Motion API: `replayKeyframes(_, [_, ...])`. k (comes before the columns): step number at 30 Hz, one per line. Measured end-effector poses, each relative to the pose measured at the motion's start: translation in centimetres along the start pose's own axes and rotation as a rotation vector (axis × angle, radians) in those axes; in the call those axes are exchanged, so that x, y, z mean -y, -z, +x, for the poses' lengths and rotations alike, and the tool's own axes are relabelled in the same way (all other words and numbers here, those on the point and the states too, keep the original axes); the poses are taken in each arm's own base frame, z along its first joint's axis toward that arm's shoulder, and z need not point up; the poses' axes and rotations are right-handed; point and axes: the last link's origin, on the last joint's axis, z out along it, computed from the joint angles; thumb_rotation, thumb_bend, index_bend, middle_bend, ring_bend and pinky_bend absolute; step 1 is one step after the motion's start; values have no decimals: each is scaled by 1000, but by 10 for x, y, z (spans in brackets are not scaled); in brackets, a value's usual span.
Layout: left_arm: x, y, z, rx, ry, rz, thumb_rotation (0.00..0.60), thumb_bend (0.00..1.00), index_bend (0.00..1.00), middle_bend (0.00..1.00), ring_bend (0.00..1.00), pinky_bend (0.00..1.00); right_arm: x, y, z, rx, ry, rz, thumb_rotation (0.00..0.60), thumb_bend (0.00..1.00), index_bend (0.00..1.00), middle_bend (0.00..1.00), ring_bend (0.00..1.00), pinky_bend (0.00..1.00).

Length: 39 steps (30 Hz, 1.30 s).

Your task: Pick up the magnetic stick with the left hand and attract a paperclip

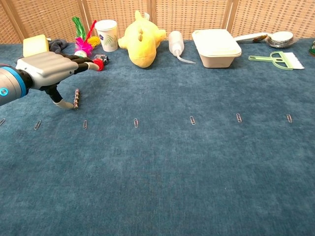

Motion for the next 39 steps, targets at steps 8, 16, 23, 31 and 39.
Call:
replayKeyframes(8, [-4,-4,0,-3,4,10,579,344,0,3,0,84,0,2,0,-1,-3,-1,600,442,8,12,0,108])
replayKeyframes(16, [-11,-10,5,-33,20,13,577,343,0,3,0,84,-1,4,0,0,-2,-5,600,442,8,12,0,108])
replayKeyframes(23, [-15,-18,9,-42,34,25,581,343,0,3,0,84,-2,4,2,-6,-4,-10,600,442,8,12,0,108])
replayKeyframes(31, [-21,-24,8,-38,41,28,581,344,0,3,0,84,-4,7,4,-7,-2,-20,600,442,8,12,0,108])
replayKeyframes(39, [-22,-27,10,-50,51,37,580,344,0,3,0,84,-3,7,2,-4,-2,-19,600,442,8,12,0,108])
